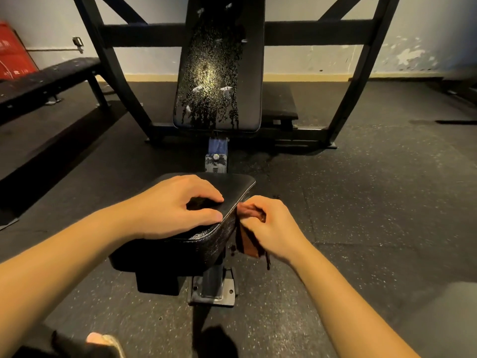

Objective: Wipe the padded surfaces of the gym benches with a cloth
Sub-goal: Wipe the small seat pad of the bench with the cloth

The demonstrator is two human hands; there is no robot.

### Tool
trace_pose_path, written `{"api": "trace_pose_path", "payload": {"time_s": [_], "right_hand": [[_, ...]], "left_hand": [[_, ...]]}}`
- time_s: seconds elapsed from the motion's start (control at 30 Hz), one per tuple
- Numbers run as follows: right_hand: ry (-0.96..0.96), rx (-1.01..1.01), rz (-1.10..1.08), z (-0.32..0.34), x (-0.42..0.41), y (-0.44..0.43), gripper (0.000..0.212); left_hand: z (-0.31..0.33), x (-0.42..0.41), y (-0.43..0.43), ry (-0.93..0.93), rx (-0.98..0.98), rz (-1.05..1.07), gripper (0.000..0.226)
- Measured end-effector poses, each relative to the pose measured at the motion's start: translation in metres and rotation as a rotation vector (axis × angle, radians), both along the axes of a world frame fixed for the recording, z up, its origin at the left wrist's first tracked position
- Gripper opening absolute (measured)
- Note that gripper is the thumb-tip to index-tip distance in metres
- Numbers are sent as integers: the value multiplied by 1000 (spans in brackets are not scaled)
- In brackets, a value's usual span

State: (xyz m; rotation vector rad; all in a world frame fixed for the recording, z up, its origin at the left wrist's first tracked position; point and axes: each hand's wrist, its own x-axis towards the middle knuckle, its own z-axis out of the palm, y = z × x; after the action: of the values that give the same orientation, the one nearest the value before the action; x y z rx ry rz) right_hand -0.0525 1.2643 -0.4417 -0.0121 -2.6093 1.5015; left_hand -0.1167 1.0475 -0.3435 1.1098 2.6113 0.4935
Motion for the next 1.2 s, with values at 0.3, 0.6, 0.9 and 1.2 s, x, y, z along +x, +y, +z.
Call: {"api": "trace_pose_path", "payload": {"time_s": [0.3, 0.6, 0.9, 1.2], "right_hand": [[17, 45, -237, -13, -17, -4, 11], [-203, 106, -422, -16, -70, 16, 12], [-77, 33, -287, -10, -31, 3, 14], [-91, 83, -365, -43, -57, 8, 7]], "left_hand": [[2, 2, 2, -36, 29, 22, 64], [4, 7, 1, -51, 67, 66, 33], [0, 2, 1, -6, 43, 19, 66], [-4, -2, 1, -53, 100, 60, 58]]}}
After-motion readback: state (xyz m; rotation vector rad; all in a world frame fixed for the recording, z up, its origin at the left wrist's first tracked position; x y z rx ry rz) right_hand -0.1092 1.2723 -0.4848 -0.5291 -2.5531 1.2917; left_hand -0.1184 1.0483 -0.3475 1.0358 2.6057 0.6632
